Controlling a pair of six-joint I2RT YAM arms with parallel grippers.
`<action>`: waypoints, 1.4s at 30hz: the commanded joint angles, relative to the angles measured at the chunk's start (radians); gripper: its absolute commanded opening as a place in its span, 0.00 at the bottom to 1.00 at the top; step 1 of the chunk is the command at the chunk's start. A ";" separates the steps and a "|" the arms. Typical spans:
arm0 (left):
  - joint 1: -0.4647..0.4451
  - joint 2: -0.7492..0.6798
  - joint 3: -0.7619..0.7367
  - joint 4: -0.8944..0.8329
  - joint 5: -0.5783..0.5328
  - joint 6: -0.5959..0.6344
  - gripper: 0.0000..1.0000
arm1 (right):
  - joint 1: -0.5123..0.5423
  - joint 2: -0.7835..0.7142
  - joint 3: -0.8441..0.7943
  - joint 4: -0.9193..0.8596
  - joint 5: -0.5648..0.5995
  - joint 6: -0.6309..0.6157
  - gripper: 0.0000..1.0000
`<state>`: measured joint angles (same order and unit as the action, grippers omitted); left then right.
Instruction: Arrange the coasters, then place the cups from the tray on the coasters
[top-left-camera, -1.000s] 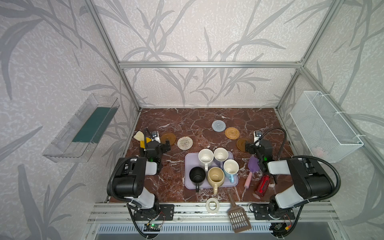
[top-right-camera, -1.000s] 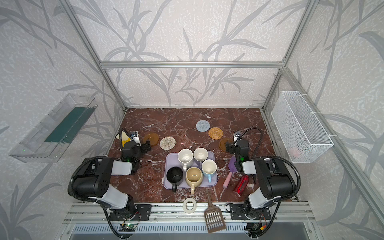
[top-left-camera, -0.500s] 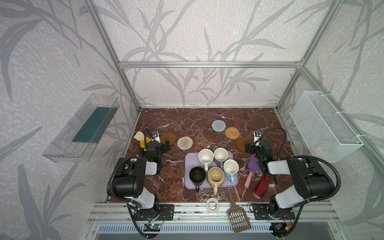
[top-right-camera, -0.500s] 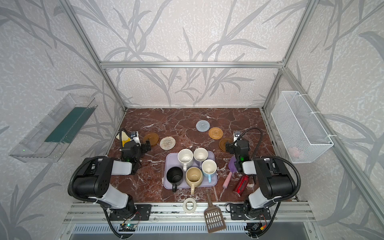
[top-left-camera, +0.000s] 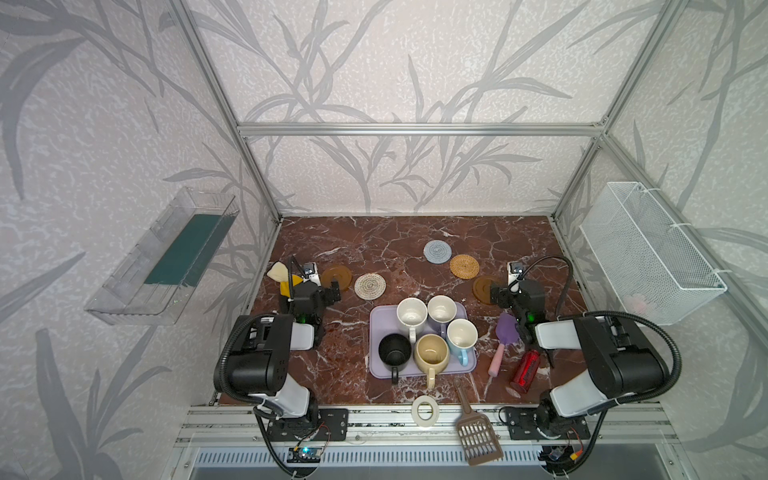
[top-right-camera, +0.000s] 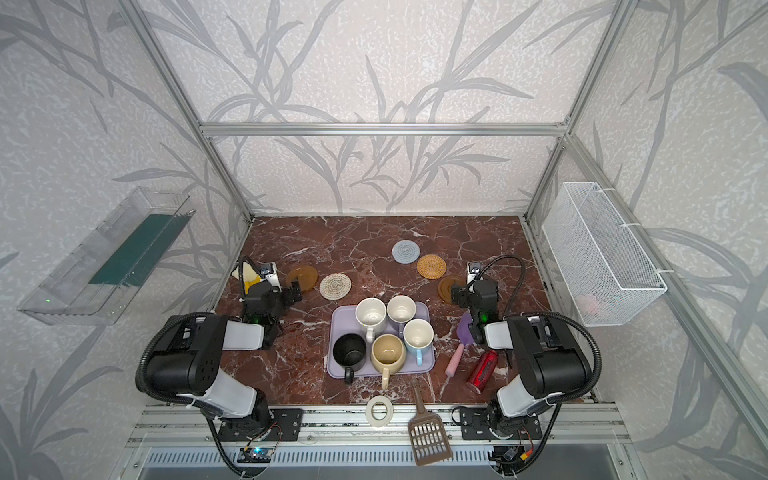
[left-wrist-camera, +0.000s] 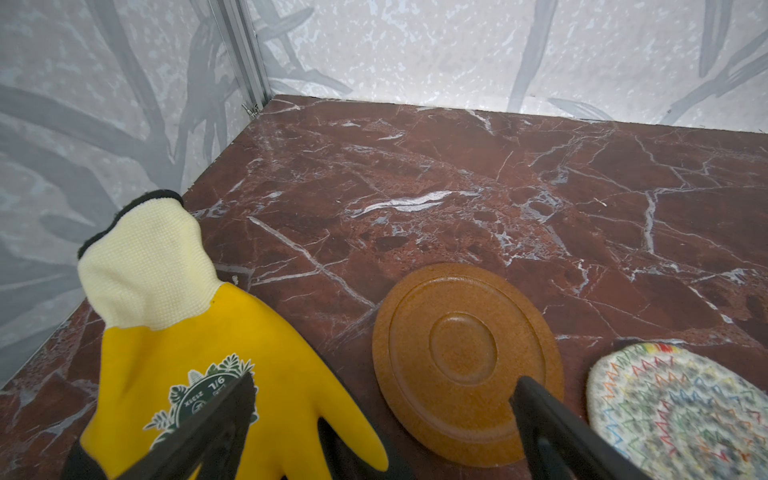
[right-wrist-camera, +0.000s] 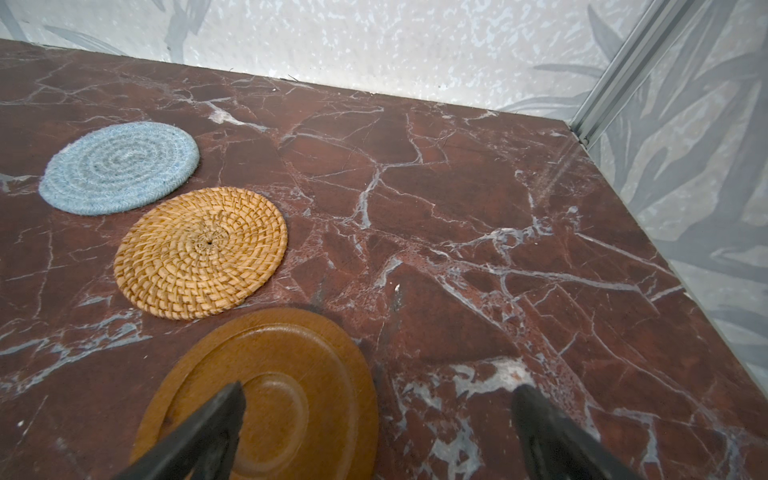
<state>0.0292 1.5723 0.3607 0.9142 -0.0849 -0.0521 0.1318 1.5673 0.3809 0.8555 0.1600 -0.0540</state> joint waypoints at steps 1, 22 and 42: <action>0.003 -0.003 0.018 0.026 -0.006 0.017 0.99 | 0.002 -0.018 0.013 0.023 0.016 -0.003 0.99; 0.001 -0.349 0.035 -0.266 -0.065 -0.044 0.99 | 0.002 -0.239 0.123 -0.352 0.020 0.013 0.99; -0.023 -0.445 0.383 -0.969 0.237 -0.602 0.99 | 0.079 -0.516 0.361 -0.928 -0.378 0.300 0.99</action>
<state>0.0185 1.0973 0.6827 0.1108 0.0742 -0.5270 0.1757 1.0821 0.6895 0.0132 -0.1680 0.2169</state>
